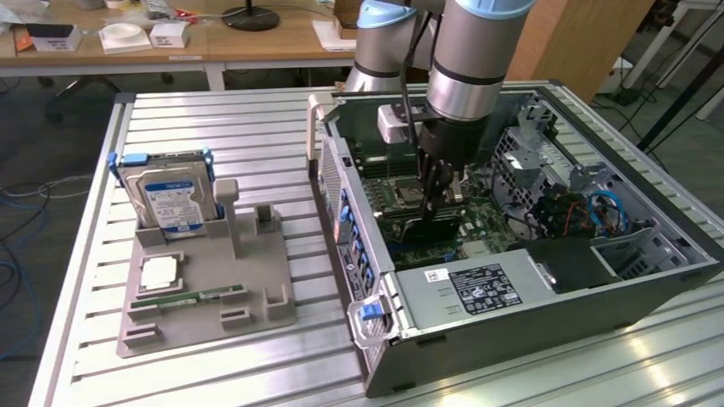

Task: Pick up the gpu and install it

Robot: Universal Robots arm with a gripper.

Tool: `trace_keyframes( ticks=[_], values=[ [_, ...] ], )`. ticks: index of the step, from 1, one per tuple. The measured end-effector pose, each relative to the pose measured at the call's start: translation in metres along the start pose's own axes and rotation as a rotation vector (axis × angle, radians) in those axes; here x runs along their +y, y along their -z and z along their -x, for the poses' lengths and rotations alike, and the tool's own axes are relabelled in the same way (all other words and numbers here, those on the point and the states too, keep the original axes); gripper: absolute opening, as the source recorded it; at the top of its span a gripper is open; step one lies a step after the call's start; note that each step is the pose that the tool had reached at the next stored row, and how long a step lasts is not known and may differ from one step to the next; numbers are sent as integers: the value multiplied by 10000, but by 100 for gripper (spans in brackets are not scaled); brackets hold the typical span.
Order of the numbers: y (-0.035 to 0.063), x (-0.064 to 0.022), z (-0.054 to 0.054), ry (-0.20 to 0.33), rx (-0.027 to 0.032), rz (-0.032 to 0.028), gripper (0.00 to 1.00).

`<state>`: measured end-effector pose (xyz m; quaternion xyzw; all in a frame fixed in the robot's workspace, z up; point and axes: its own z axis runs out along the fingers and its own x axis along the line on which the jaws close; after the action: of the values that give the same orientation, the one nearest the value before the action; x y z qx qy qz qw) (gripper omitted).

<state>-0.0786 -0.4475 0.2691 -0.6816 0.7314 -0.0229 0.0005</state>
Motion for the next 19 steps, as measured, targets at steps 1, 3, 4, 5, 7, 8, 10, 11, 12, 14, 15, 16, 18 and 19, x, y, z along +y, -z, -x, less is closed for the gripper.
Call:
trace_keyframes(
  ticks=[1,3,4,5,7,8,10,11,12,14,15,16,18,19],
  values=[
    [0,0,0,0,0,0,11],
    [0,0,0,0,0,1,11],
    [0,0,1,0,0,0,11],
    [0,0,1,0,0,1,11],
    [0,0,1,0,0,0,11],
    [0,0,1,0,1,0,11],
    [-12,42,2,0,11,-40,11],
    [-29,72,0,1,12,-40,11],
    [-40,75,-1,3,16,-20,11],
    [-68,77,-1,4,35,1,11],
    [-81,78,-2,6,45,7,11],
    [-97,79,-3,9,51,9,11],
    [-100,85,1,5,54,12,11],
    [-81,90,1,4,28,7,11]
  ],
)
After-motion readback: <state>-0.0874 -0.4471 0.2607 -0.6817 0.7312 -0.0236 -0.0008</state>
